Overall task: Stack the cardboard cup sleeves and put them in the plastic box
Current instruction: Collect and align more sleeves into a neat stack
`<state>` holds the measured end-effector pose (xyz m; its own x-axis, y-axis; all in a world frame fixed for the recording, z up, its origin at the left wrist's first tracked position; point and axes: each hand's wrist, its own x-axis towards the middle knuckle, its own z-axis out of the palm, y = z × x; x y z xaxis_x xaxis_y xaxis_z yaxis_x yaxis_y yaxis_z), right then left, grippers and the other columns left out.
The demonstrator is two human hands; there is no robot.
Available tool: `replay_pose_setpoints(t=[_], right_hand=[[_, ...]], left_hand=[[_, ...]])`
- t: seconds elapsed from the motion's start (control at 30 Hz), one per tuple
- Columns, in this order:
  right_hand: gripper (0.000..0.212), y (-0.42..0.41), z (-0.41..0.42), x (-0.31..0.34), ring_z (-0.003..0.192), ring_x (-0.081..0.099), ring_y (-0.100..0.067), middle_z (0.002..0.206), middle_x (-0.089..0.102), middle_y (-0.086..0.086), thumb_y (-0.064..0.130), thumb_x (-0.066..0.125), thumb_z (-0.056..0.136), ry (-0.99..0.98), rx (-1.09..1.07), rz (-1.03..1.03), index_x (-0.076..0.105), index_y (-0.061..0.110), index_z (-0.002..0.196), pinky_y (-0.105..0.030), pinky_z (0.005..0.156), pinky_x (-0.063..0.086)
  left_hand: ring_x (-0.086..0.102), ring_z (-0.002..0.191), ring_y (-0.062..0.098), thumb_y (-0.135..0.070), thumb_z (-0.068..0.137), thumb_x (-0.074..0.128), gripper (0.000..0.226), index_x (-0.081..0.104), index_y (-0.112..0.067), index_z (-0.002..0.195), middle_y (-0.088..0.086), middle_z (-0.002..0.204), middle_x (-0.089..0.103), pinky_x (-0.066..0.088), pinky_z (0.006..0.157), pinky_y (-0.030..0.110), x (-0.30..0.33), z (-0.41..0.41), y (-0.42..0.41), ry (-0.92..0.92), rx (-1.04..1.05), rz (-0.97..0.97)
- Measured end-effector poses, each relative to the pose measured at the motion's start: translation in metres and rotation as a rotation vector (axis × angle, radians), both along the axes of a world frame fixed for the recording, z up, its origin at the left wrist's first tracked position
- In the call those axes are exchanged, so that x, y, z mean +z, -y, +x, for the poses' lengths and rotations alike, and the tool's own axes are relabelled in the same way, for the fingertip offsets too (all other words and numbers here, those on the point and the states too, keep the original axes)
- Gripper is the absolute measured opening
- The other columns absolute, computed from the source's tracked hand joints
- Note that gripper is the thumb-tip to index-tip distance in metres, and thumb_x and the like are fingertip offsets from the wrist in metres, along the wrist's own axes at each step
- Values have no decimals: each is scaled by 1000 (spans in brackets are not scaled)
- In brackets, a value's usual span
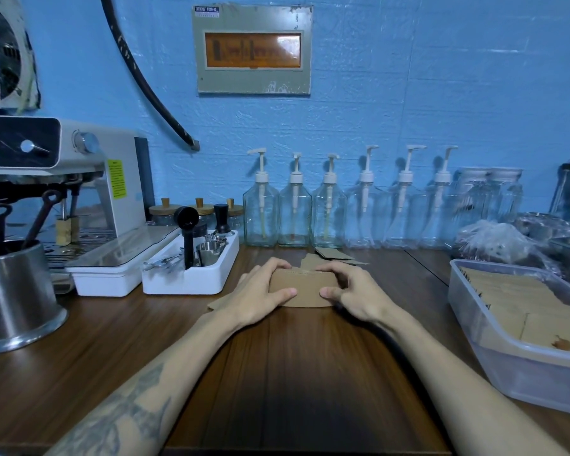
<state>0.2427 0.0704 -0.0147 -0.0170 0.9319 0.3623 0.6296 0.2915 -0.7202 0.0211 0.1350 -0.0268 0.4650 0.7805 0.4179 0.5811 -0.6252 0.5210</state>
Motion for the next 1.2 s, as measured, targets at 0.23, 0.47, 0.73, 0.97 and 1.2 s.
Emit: replay_pose_setpoints(t=[0.23,0.47,0.73,0.97,1.2], right_hand=[[39,-2,22,-1,83,53,-12,84,57,15,14,72,86,17,-147,-5,65,33,119,-27,82,44],[41,-5,25,-2,95,52,-14,101,63,6,18,73,85,49,-179,-2,65,37,121,-26,88,41],[41,-5,25,-2,95,56,-13,105,66,5,16,72,85,33,-161,-7,65,38,119,-25,87,44],[41,-5,26,-3,96,56,-14,102,66,5,17,73,85,30,-163,-15,65,39,119,-23,86,42],[42,-7,26,-4,89,57,-11,101,67,4,16,73,85,8,-155,-15,66,38,119,-23,83,44]], left_hand=[[43,131,17,-63,79,66,79,38,-24,141,-2,140,41,40,108,42,5,-27,-7,-104,162,-37],[39,134,22,-67,87,52,78,33,-19,146,5,147,41,38,108,39,2,-21,-5,-280,225,-134],[46,127,20,-34,89,67,54,46,-16,135,4,139,49,41,104,32,7,-23,-8,-137,246,-182],[53,118,19,-31,78,72,54,56,-22,129,-2,134,55,46,95,33,16,-24,-2,-33,301,-79],[52,111,10,-31,92,54,25,68,-23,112,-8,122,61,40,93,28,23,-27,2,224,261,-36]])
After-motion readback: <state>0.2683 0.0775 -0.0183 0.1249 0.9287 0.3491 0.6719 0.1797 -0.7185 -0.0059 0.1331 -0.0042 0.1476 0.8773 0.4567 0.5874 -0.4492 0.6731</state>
